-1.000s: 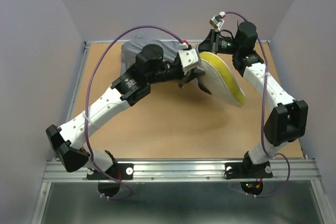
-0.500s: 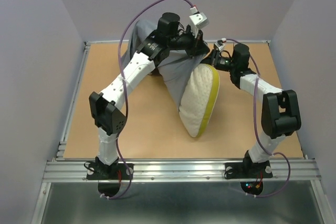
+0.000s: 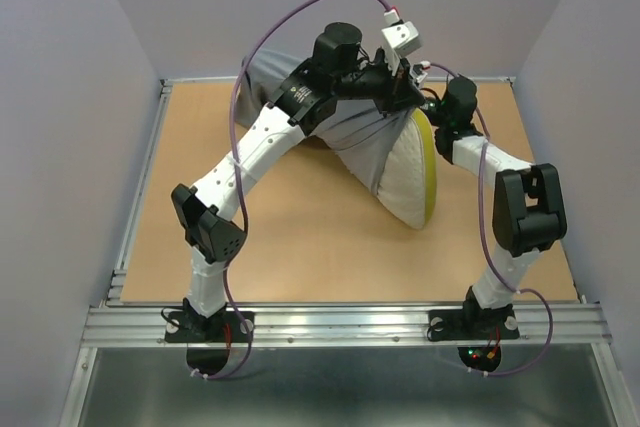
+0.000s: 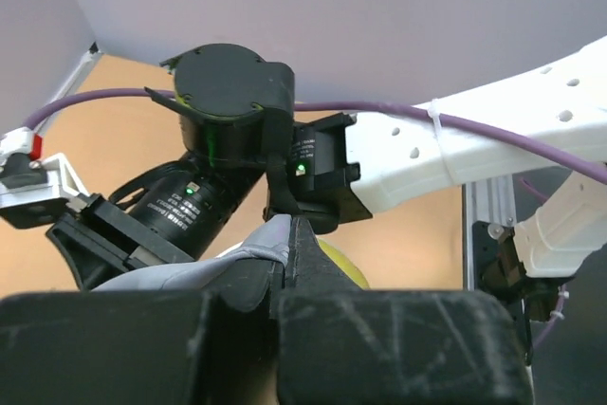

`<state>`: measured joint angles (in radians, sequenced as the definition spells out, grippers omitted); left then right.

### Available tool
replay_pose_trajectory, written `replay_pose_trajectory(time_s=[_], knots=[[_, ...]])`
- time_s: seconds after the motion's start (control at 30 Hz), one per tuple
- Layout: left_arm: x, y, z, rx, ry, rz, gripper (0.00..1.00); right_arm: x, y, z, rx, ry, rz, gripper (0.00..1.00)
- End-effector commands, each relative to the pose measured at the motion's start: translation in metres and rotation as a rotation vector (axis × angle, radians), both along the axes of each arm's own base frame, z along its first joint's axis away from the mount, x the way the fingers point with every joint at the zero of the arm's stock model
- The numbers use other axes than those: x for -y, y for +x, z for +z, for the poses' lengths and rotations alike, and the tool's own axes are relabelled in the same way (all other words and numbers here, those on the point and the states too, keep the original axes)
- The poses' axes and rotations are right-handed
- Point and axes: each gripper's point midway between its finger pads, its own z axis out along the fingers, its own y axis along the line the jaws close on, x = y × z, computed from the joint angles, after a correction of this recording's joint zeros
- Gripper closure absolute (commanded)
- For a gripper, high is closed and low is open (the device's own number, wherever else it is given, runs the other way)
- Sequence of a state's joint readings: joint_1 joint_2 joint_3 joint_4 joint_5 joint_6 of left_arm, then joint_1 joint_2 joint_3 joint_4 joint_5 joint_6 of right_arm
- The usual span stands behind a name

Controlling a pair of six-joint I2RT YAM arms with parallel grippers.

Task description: Put the pillow into the pillowcase

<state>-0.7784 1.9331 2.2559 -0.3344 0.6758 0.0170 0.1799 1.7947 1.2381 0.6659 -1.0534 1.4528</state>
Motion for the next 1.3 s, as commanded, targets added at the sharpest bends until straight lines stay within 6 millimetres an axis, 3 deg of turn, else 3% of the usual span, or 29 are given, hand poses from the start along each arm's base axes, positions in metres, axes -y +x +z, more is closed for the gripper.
replay_pose_trajectory(time_s=[0.0, 0.03, 0.07, 0.13, 0.17, 0.2, 0.23, 0.33, 0.37, 0.4, 0.43, 0.47, 0.5, 0.53, 0.57, 0.6, 0.63, 0.67, 0.7, 0.73, 0.8, 0.87, 0.97, 1.0, 1.07, 1.13, 1.23, 1.27], knots=[[0.006, -0.014, 0.071, 0.134, -0.184, 0.020, 1.00, 0.008, 0.000, -0.072, -0.162, -0.028, -0.006, 1.00], [0.007, -0.003, 0.062, 0.114, -0.170, 0.052, 1.00, 0.016, -0.002, -0.094, -0.188, -0.049, -0.018, 0.99], [0.013, 0.012, 0.042, 0.083, -0.141, 0.080, 1.00, 0.036, 0.004, -0.112, -0.233, -0.074, -0.051, 1.00], [0.021, 0.038, 0.010, 0.032, -0.098, 0.131, 1.00, 0.058, 0.011, -0.150, -0.258, -0.193, -0.067, 0.99], [0.024, 0.047, -0.001, 0.016, -0.085, 0.144, 1.00, 0.076, 0.018, -0.160, -0.242, -0.240, -0.101, 1.00], [0.026, 0.056, -0.008, 0.012, -0.080, 0.169, 1.00, 0.078, 0.020, -0.168, -0.224, -0.285, -0.101, 1.00], [0.032, 0.068, -0.022, 0.005, -0.068, 0.181, 1.00, 0.104, 0.031, -0.177, -0.193, -0.367, -0.143, 0.97], [0.039, 0.079, -0.036, 0.021, -0.056, 0.184, 1.00, 0.135, 0.042, -0.192, -0.095, -0.551, -0.170, 0.91], [0.043, 0.083, -0.049, 0.015, -0.041, 0.184, 1.00, 0.155, 0.034, -0.208, -0.184, -0.658, -0.187, 0.80], [0.045, 0.085, -0.050, 0.032, -0.045, 0.178, 1.00, 0.166, 0.046, -0.195, -0.122, -0.722, -0.196, 0.75], [0.047, 0.089, -0.060, 0.031, -0.032, 0.182, 1.00, 0.178, 0.032, -0.205, -0.112, -0.816, -0.136, 0.65], [0.049, 0.093, -0.067, 0.028, -0.029, 0.188, 1.00, 0.201, 0.034, -0.207, -0.106, -0.922, -0.166, 0.59], [0.051, 0.095, -0.074, 0.025, -0.022, 0.191, 1.00, 0.214, 0.034, -0.203, -0.082, -0.975, -0.169, 0.51], [0.052, 0.098, -0.079, 0.022, -0.018, 0.196, 1.00, 0.227, 0.032, -0.202, -0.016, -1.047, -0.141, 0.36], [0.055, 0.102, -0.090, 0.013, -0.005, 0.196, 1.00, 0.235, 0.018, -0.201, -0.045, -1.091, -0.104, 0.30], [0.057, 0.100, -0.095, 0.006, -0.002, 0.181, 0.97, 0.252, 0.014, -0.201, -0.046, -1.153, -0.099, 0.26], [0.059, 0.100, -0.100, -0.002, 0.004, 0.170, 0.80, 0.261, 0.005, -0.196, -0.021, -1.189, -0.052, 0.19], [0.058, 0.098, -0.107, -0.021, 0.016, 0.165, 0.71, 0.272, 0.000, -0.192, -0.015, -1.218, -0.041, 0.18], [0.057, 0.095, -0.108, -0.031, 0.018, 0.156, 0.61, 0.275, -0.003, -0.186, 0.008, -1.227, -0.021, 0.15], [0.052, 0.090, -0.098, -0.034, 0.002, 0.135, 0.47, 0.276, -0.012, -0.184, 0.045, -1.238, 0.041, 0.13], [0.041, 0.090, -0.098, -0.058, -0.014, 0.133, 0.32, 0.275, -0.021, -0.183, 0.072, -1.243, 0.094, 0.13], [0.012, 0.096, -0.072, -0.099, -0.095, 0.159, 0.09, 0.271, -0.036, -0.186, 0.079, -1.223, 0.166, 0.14], [-0.028, 0.111, -0.049, -0.090, -0.112, 0.265, 0.05, 0.268, -0.047, -0.184, 0.089, -1.216, 0.192, 0.14], [-0.054, 0.131, -0.062, -0.082, -0.065, 0.359, 0.03, 0.267, -0.052, -0.185, 0.079, -1.203, 0.192, 0.14], [-0.085, 0.152, -0.078, -0.058, 0.010, 0.472, 0.02, 0.263, -0.058, -0.178, 0.060, -1.185, 0.164, 0.14], [-0.128, 0.190, -0.128, -0.077, 0.164, 0.623, 0.01, 0.245, -0.075, -0.171, 0.020, -1.086, 0.176, 0.10], [-0.168, 0.211, -0.182, -0.104, 0.373, 0.687, 0.07, 0.226, -0.090, -0.174, -0.054, -0.998, 0.201, 0.04], [-0.173, 0.210, -0.217, -0.151, 0.453, 0.672, 0.10, 0.223, -0.092, -0.179, -0.064, -0.999, 0.213, 0.04]])
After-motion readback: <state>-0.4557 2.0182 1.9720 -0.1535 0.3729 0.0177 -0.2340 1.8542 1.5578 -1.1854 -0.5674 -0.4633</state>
